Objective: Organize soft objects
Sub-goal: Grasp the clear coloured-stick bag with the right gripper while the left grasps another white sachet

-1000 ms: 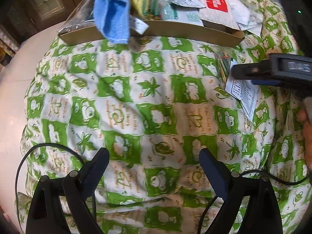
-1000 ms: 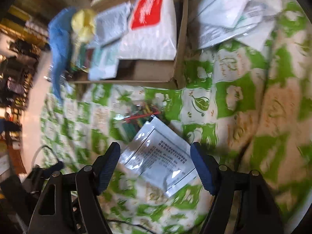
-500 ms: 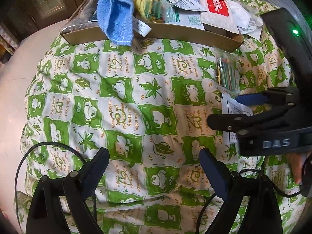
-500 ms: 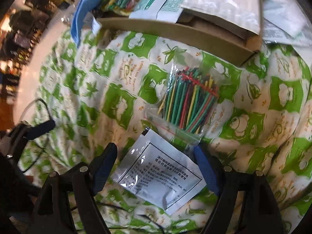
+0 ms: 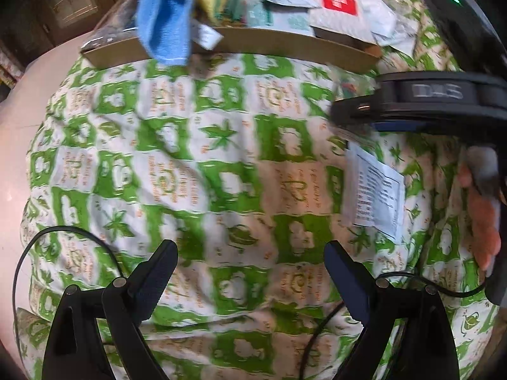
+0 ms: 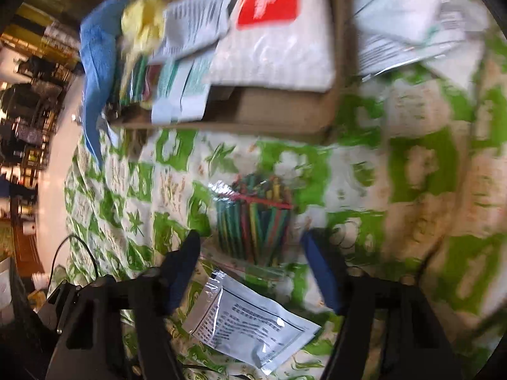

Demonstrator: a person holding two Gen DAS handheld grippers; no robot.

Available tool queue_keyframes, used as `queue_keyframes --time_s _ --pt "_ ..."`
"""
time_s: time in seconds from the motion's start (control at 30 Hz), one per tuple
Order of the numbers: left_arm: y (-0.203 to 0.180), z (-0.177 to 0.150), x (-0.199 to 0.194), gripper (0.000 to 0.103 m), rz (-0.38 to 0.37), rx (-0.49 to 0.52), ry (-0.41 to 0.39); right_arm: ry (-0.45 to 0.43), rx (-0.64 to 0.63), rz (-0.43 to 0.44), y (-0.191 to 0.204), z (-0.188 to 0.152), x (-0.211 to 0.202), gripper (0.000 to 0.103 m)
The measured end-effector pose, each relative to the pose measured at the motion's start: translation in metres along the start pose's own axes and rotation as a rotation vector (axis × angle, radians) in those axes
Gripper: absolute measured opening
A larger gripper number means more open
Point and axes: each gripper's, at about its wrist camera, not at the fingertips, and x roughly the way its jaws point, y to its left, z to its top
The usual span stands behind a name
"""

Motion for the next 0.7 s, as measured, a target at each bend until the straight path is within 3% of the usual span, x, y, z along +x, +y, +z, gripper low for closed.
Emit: queue_keyframes --time_s 0.07,0.13,0.2,0.47,0.53,0.6,0.7 --pt "-0.007 0.0 -0.001 0.095 0.003 0.022 0.001 -0.003 -0.019 -0.047 -0.001 -0.001 0.003 0.052" --pt "-0.012 0.0 -0.002 0.095 0.01 0.044 -0.002 -0.031 -0.009 -0.062 -0.007 0.0 -0.006 0.028" --pt "-0.016 0.002 -0.006 0.095 0.007 0.064 -0.009 -0.06 0.012 -0.038 -0.014 0.001 -0.016 0.019" --pt "-0.045 0.022 -0.01 0.095 -0.042 0.091 -0.024 -0.126 0.088 0.015 -0.032 -0.001 -0.045 0.019" --pt "-0.054 0.029 -0.005 0.089 -0.053 0.097 -0.033 -0.133 0.104 0.03 -0.038 -0.001 -0.052 0.019" --pt "-0.061 0.036 0.005 0.076 -0.06 0.1 -0.012 -0.14 0.121 0.05 -0.047 -0.001 -0.058 0.019" --pt "-0.068 0.045 0.023 0.073 -0.074 0.093 0.025 -0.139 0.139 0.068 -0.049 -0.001 -0.056 0.019"
